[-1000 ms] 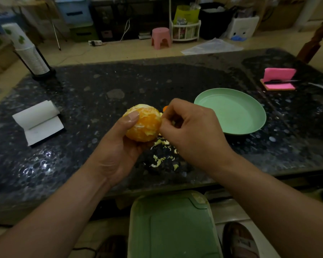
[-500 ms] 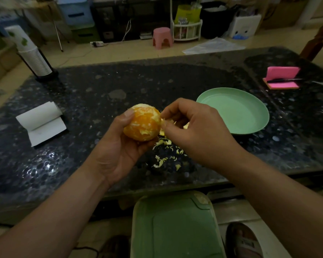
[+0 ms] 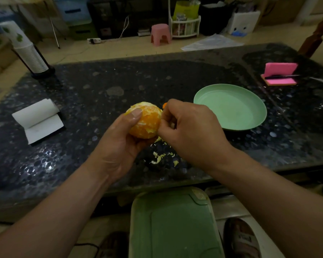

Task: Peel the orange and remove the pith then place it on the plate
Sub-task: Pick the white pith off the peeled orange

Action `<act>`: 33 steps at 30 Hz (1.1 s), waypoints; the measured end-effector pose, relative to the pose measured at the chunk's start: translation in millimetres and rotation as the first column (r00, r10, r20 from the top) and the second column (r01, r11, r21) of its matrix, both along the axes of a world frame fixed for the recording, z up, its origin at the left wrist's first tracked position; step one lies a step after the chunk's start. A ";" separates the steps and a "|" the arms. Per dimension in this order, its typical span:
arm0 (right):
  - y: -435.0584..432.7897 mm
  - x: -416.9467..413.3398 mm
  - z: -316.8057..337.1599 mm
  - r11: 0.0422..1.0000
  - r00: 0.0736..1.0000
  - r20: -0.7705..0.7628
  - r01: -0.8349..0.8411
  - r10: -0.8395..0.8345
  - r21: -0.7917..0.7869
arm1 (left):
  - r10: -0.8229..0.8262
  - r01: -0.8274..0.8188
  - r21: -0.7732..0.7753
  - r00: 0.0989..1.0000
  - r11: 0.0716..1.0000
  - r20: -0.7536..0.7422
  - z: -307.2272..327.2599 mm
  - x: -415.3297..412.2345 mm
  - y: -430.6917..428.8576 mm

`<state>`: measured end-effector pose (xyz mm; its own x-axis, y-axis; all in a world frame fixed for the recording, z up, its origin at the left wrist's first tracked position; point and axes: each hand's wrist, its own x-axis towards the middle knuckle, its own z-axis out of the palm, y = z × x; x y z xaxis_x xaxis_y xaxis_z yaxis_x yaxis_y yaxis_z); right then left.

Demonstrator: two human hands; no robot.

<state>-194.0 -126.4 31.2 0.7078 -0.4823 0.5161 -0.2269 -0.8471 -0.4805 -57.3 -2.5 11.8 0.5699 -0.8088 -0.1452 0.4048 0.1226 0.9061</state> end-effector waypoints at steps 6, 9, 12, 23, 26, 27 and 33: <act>-2.2 0.4 -1.4 0.984 0.999 0.040 -0.025 0.018 0.176 | 0.001 -0.001 0.001 1.000 1.000 -0.030 -1.2 -1.0 0.1; -2.1 0.2 -1.4 0.982 0.998 0.054 -0.034 0.024 0.188 | 0.001 -0.001 0.001 0.999 1.000 -0.043 -1.8 0.1 1.1; -2.7 -0.1 -1.7 0.984 0.998 0.059 -0.027 0.017 0.177 | 0.001 -0.001 -0.001 0.996 1.000 -0.088 -0.3 -0.2 1.7; -19.6 -2.0 -6.9 0.970 0.998 0.056 0.025 -0.040 0.243 | -0.112 0.102 -0.054 0.970 0.993 -0.216 1.4 5.4 7.4; -24.6 1.2 -12.6 0.944 0.998 -0.065 0.020 0.002 0.330 | -0.152 0.137 -0.076 0.955 0.988 -0.255 -0.8 8.2 8.1; -25.2 2.6 -15.5 0.936 0.992 -0.123 0.029 0.015 0.350 | -0.149 0.135 -0.073 0.954 0.988 -0.259 -2.1 8.7 7.6; -25.2 6.0 -21.7 0.952 0.969 -0.245 0.085 -0.011 0.294 | -0.039 0.032 -0.035 0.968 0.999 -0.246 -11.8 10.6 4.5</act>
<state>-188.0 -151.6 9.5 0.7639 -0.6249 0.1614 -0.4026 -0.6568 -0.6377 -46.7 2.0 0.0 0.4903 -0.8341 -0.2528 0.6199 0.1299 0.7739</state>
